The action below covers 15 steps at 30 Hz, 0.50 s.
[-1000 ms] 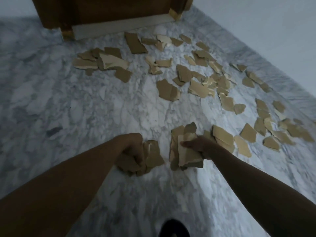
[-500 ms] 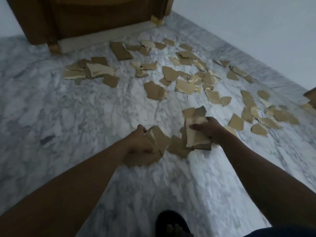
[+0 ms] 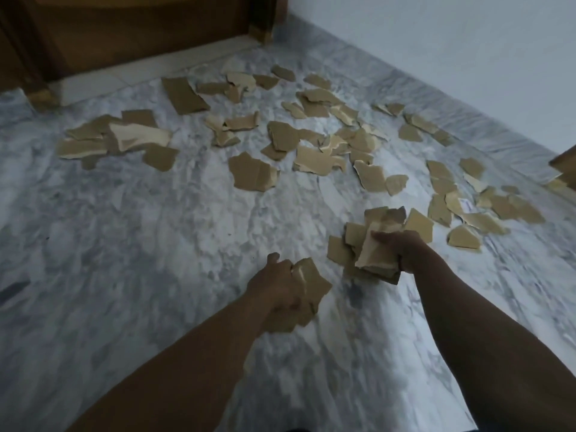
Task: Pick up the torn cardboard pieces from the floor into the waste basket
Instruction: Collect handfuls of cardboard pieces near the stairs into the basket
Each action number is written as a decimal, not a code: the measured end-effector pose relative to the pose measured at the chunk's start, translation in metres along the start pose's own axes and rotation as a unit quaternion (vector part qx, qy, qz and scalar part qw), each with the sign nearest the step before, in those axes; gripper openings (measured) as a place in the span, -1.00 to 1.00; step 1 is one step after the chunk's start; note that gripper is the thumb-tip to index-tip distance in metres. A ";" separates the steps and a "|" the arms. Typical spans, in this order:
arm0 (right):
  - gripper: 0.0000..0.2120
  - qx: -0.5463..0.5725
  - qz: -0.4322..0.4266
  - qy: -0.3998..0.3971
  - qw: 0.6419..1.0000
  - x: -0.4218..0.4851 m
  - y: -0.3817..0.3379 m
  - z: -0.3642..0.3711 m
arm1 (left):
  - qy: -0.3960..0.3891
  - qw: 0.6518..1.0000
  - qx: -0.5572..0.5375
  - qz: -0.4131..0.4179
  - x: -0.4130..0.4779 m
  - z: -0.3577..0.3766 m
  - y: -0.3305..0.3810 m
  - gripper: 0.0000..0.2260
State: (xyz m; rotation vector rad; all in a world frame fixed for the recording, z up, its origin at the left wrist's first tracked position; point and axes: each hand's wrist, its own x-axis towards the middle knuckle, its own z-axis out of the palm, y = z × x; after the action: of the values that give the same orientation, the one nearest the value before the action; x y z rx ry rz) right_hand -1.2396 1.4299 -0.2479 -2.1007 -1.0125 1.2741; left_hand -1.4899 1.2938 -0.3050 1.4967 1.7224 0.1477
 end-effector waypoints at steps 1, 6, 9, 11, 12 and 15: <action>-0.13 -0.026 -0.015 -0.001 1.000 0.012 0.001 0.001 | -0.018 1.000 0.008 0.013 0.005 0.000 -0.002 -0.24; -0.11 -0.183 -0.052 -0.021 0.982 0.042 0.003 0.015 | 0.024 0.998 0.052 0.018 0.027 -0.017 0.009 -0.42; -0.16 -0.256 -0.084 -0.013 0.963 0.035 -0.006 0.025 | -0.021 0.995 0.099 -0.002 0.043 -0.022 0.017 -0.22; -0.23 -0.277 -0.112 -0.024 0.954 0.033 -0.012 0.022 | -0.063 0.990 0.125 -0.004 0.052 -0.023 0.022 -0.01; -0.29 -0.251 -0.123 -0.033 0.960 0.033 -0.016 0.016 | -0.072 0.987 0.140 0.007 0.055 -0.024 0.025 0.05; -0.43 -0.040 -0.106 -0.060 0.992 0.032 -0.028 -0.010 | -0.089 0.979 0.180 0.022 0.063 -0.024 0.035 0.06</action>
State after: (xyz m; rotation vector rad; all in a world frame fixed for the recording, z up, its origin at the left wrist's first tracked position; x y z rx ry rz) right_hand -1.2310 1.4725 -0.2409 -1.9310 -1.3204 1.2847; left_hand -1.4753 1.3682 -0.3004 1.7506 1.6298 -0.2826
